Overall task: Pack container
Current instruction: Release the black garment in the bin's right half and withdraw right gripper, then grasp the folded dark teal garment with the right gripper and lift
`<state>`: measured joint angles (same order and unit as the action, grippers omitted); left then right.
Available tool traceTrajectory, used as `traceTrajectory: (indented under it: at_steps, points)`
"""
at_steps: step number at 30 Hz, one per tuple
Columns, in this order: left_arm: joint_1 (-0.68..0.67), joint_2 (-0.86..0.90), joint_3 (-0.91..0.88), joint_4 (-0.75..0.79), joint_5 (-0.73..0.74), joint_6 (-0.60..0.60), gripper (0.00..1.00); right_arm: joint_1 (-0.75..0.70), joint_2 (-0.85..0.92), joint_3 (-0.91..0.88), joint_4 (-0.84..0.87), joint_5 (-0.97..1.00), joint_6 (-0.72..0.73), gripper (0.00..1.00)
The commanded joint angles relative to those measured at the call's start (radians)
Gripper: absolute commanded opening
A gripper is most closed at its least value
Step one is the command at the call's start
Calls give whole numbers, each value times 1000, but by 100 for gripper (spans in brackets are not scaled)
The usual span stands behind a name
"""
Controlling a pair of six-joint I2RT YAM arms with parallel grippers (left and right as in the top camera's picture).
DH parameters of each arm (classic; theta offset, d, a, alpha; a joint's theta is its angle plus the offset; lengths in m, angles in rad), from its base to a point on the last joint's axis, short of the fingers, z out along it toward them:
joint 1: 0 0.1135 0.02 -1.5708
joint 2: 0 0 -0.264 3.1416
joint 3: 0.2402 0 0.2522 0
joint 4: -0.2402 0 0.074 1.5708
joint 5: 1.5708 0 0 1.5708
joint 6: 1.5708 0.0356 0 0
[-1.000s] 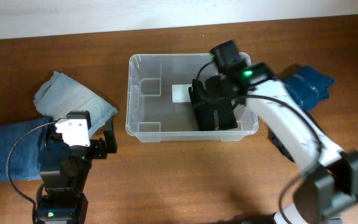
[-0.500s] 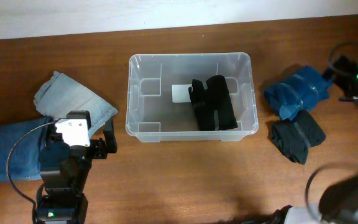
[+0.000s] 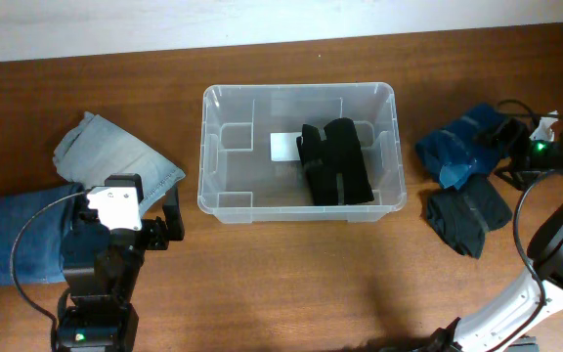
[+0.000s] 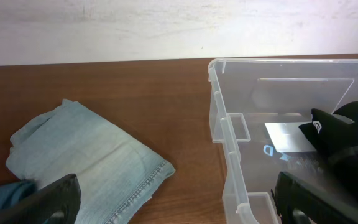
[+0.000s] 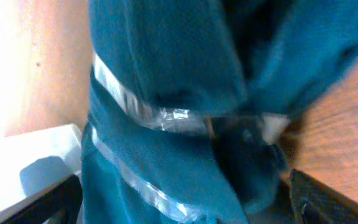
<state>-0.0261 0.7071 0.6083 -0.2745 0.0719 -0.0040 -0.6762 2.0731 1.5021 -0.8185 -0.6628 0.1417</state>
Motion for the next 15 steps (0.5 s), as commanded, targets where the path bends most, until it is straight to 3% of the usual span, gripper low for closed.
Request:
traceTrajectory:
  at_steps: [1, 6, 9, 12, 15]
  points:
    - [-3, 1, 22, 0, 11, -3, 99, 3, 36, -1, 21, -74, -6, 98]
    - [-3, 1, 22, 1, 11, -3, 99, 3, 71, -3, 38, -67, -3, 95]
    - [-3, 1, 22, 0, 11, -3, 100, 3, 76, -10, 53, -61, -3, 74]
    - [-3, 1, 22, 1, 11, -3, 99, 3, 76, -12, 57, -60, -3, 44]
    - [-3, 1, 22, 1, 11, -3, 99, 3, 74, -11, 56, -61, -3, 30]
